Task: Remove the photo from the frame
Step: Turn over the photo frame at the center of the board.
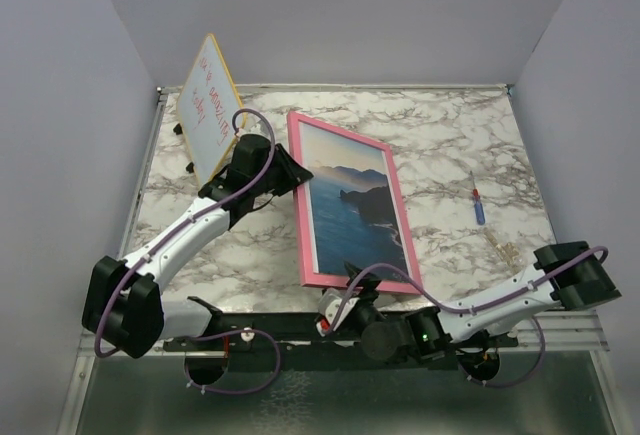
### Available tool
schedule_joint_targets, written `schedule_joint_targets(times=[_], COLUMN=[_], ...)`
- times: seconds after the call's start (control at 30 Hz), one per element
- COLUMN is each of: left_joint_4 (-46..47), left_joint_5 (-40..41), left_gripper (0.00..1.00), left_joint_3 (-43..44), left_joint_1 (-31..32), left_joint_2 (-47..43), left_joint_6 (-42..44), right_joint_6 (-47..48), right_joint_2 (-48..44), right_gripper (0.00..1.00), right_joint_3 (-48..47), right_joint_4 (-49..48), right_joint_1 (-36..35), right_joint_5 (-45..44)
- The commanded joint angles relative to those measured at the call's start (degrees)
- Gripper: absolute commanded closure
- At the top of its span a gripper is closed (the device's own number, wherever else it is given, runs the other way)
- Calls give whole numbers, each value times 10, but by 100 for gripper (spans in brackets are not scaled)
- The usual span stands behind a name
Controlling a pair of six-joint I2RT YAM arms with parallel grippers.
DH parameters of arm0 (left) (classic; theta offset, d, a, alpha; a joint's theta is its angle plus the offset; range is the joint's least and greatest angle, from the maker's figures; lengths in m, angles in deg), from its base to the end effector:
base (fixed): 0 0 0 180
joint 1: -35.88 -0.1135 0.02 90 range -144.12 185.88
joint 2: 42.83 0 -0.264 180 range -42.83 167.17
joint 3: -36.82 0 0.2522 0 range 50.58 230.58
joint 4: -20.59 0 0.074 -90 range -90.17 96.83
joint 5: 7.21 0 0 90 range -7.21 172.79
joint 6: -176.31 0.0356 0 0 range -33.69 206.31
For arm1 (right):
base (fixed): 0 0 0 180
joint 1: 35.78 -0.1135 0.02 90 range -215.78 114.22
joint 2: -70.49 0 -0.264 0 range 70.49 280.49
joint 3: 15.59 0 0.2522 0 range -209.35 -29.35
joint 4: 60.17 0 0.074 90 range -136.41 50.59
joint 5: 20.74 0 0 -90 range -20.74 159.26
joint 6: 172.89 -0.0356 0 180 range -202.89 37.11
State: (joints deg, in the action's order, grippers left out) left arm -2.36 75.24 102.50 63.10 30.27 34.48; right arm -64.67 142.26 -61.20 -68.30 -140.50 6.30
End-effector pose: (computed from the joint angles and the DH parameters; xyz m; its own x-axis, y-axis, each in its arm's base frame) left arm 0.2536 -0.1357 0.2783 -0.7136 -0.5094 -0.4810 -0.0109 0.6946 -0.7194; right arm -0.0327 0.2494 0.2251 0.2795 -0.5044 -0.8170 -0.5975 0.5748 -0.5592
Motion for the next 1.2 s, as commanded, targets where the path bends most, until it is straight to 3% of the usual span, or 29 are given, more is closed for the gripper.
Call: schedule_joint_targets(times=[0.0, 0.77, 1.17], left_joint_4=[9, 7, 7], left_joint_5=[39, 46, 60], left_gripper=[100, 100, 100], left_joint_3=[-6, -11, -9], left_joint_1=[-3, -2, -2], left_joint_2=[-23, -33, -29], left_joint_6=[30, 20, 25], right_joint_6=[42, 489, 507], right_joint_2=[49, 263, 271], right_gripper=[25, 47, 57], right_joint_3=[5, 38, 25], right_joint_4=[-90, -770, -766], right_joint_1=[-4, 19, 19], right_joint_5=[-33, -55, -53])
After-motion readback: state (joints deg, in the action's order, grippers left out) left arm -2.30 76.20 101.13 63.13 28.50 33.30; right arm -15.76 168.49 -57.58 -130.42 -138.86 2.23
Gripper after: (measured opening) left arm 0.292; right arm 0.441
